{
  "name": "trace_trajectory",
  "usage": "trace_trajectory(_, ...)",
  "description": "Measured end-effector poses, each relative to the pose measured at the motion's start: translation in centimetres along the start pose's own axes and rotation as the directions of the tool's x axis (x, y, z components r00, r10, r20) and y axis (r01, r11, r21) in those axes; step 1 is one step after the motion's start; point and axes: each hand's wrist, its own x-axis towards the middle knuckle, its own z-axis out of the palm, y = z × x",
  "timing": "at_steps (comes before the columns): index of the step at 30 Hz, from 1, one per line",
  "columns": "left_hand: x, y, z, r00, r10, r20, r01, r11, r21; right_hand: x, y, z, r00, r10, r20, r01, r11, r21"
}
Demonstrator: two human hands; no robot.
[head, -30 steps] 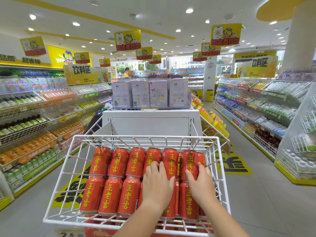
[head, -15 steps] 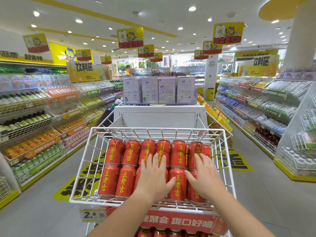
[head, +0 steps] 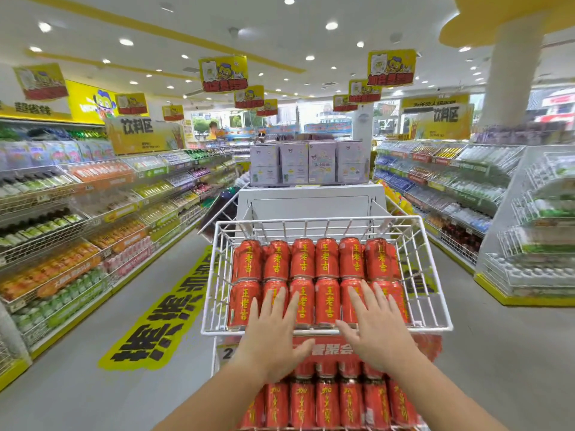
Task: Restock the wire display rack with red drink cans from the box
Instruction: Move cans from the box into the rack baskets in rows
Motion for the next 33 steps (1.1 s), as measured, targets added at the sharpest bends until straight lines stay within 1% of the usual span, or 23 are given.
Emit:
trace_trajectory(1,-1.3,-0.8,0.1,1.0,0.0,0.007,0.0,1.0,0.003,-1.0,-1.2,0.2,1.0,0.006,-0.008,-0.006,1.0,0.001)
trace_trajectory(4,-5.2,-3.4,0.8,0.999,0.014,0.03,-0.015,1.0,0.025,-4.2,-5.0,0.9,0.998,0.01,0.066,-0.007,0.999,-0.038)
trace_trajectory(6,-7.5,-5.2,1.9,0.999,0.032,0.002,-0.032,0.999,-0.009,-6.3,-7.3,1.6,0.997,0.027,0.074,-0.022,0.998,-0.06)
trace_trajectory(9,-10.6,-7.4,3.9,0.998,0.053,0.019,-0.052,0.997,-0.061,-9.3,-9.8,3.6,0.995,0.045,0.085,-0.038,0.996,-0.084)
trace_trajectory(12,-13.6,-8.7,6.2,0.997,0.07,0.018,-0.068,0.996,-0.06,-12.4,-11.6,5.8,0.993,0.056,0.107,-0.048,0.996,-0.075)
trace_trajectory(15,-16.5,-9.6,9.2,0.996,0.084,0.034,-0.083,0.996,-0.043,-15.4,-12.8,8.4,0.979,0.04,0.2,-0.024,0.997,-0.078)
trace_trajectory(18,-19.3,-9.7,12.7,0.995,0.054,0.087,-0.048,0.997,-0.062,-18.1,-13.6,12.0,0.963,0.013,0.268,0.006,0.998,-0.068)
trace_trajectory(20,-20.7,-9.6,15.5,0.995,0.037,0.092,-0.03,0.996,-0.08,-19.5,-13.9,15.0,0.955,-0.015,0.297,0.037,0.997,-0.068)
trace_trajectory(23,-23.4,-8.9,21.4,0.987,0.019,0.158,-0.007,0.997,-0.077,-22.4,-14.2,20.6,0.909,-0.05,0.414,0.086,0.994,-0.068)
trace_trajectory(26,-26.4,-7.9,27.3,0.962,-0.011,0.271,0.028,0.998,-0.059,-25.2,-14.3,26.1,0.88,-0.078,0.468,0.112,0.993,-0.045)
trace_trajectory(30,-30.4,-6.6,34.9,0.912,-0.013,0.409,0.021,1.0,-0.015,-29.7,-14.3,33.6,0.814,-0.105,0.571,0.118,0.993,0.015)
trace_trajectory(33,-33.2,-5.4,40.7,0.884,-0.015,0.467,0.042,0.998,-0.048,-33.5,-14.3,39.3,0.758,-0.125,0.64,0.109,0.992,0.064)
